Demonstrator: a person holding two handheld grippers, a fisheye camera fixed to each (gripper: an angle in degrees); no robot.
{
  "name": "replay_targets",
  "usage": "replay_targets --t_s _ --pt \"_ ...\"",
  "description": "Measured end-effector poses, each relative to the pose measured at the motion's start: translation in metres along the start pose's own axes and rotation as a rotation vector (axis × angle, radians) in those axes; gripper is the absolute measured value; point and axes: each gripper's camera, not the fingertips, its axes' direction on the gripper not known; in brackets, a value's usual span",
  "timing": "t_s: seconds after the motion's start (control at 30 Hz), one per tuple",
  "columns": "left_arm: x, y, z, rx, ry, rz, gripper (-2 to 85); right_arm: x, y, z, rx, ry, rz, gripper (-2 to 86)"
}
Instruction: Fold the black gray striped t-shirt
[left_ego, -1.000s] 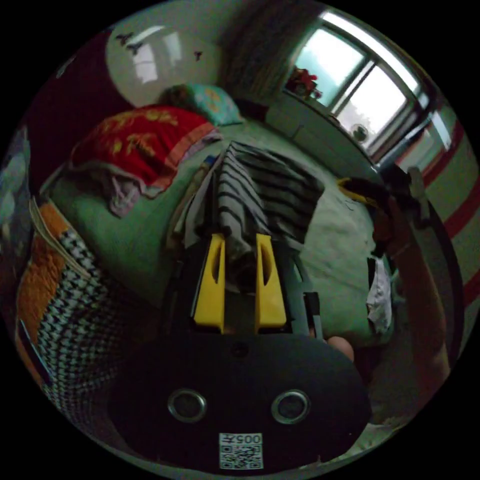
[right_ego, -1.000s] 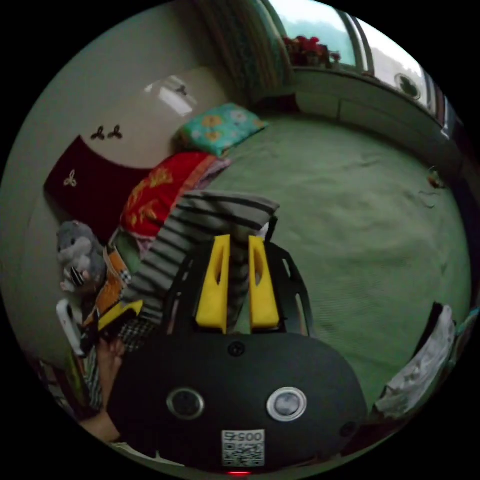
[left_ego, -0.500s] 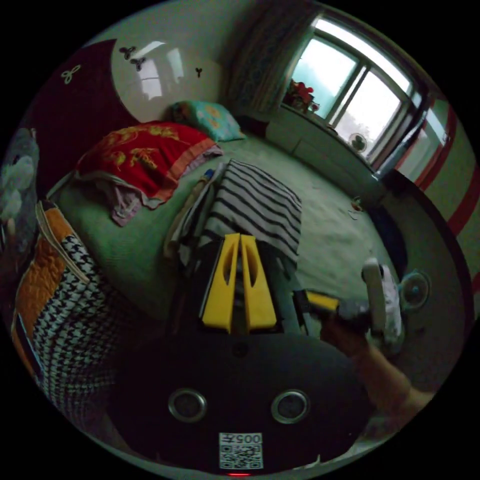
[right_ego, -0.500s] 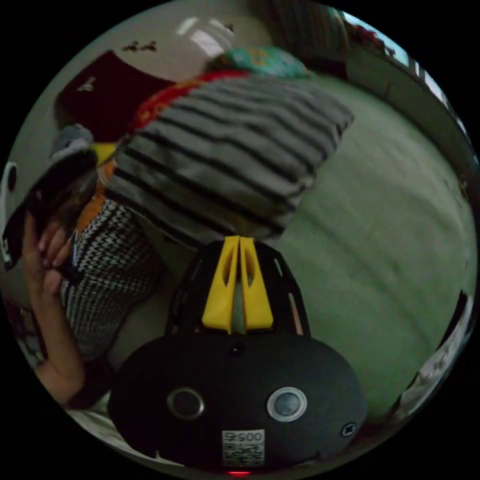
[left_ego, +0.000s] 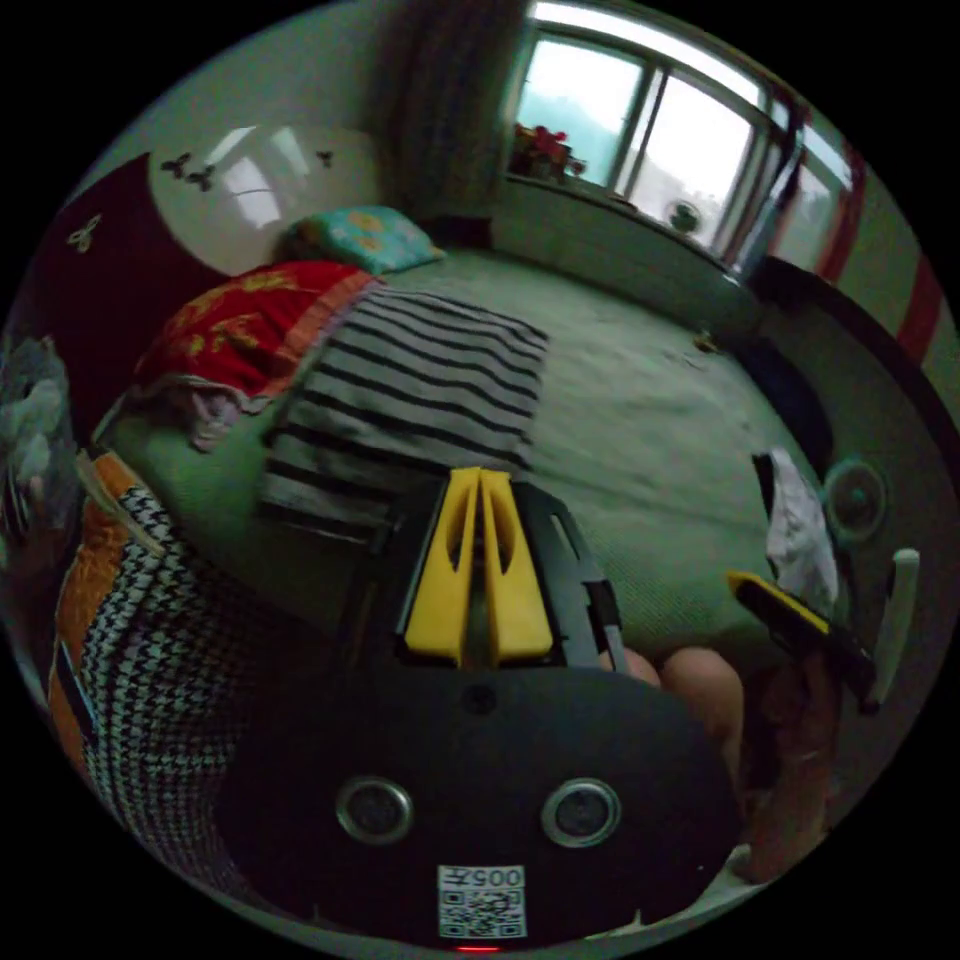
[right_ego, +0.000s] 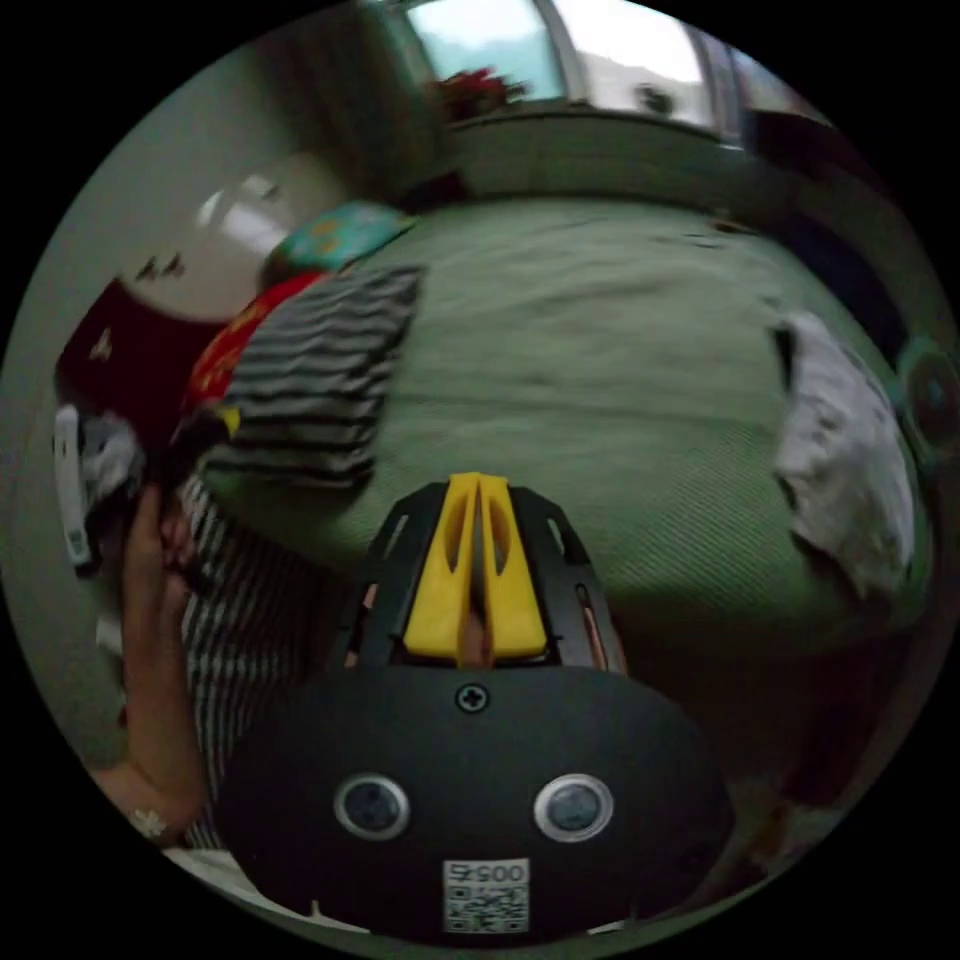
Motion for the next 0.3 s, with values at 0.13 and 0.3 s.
replay_targets --t_s 0.13,0.3 --pt "0.127 0.023 0.069 -0.137 0.139 0.222 1.8 0.074 0.040 -0.036 0.123 0.092 0.211 -1.0" --pt "0.244 0.020 0.109 -0.160 -0.072 0.338 0.7 0.124 0.057 -0.060 0.247 0.194 0.392 -1.0"
